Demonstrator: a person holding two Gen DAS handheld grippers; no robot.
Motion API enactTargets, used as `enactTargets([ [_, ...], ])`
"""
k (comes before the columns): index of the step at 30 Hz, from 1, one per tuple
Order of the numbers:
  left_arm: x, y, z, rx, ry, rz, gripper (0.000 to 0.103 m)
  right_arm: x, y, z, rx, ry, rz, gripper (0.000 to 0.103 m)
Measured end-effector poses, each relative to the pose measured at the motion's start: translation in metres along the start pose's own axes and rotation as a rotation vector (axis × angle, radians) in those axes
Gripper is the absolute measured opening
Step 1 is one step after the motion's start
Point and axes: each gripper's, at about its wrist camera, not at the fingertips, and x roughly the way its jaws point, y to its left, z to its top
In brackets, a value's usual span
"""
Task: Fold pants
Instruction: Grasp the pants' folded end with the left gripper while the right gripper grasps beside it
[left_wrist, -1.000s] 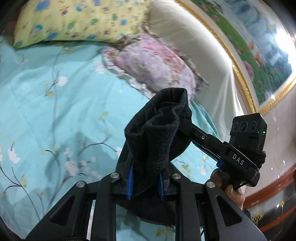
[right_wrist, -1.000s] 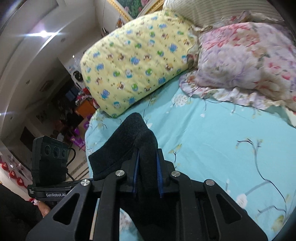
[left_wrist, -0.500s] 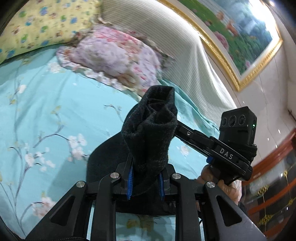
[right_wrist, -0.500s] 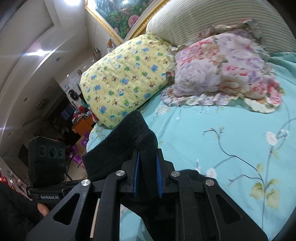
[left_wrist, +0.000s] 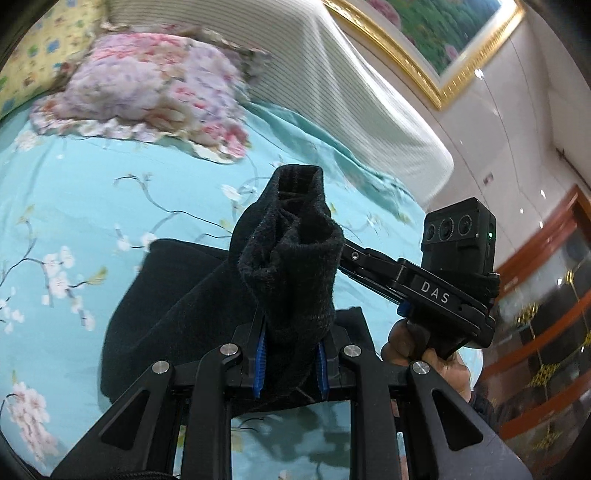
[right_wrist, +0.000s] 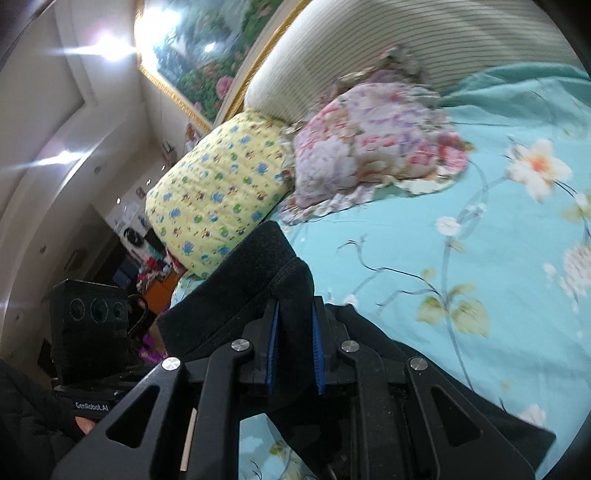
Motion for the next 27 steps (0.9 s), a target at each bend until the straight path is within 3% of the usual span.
enactTargets([
  [12,0.038,-0.041,-0.018,0.112,0.082,0.018,0.021,-0.044,-0.039,-0.028,0.081,-0.061,-0.034,0.017],
  [27,0.078,-0.065,-0.032,0.228,0.135,0.062,0.021,-0.075,-0.067,-0.05,0.14,-0.098,-0.076,0.017],
])
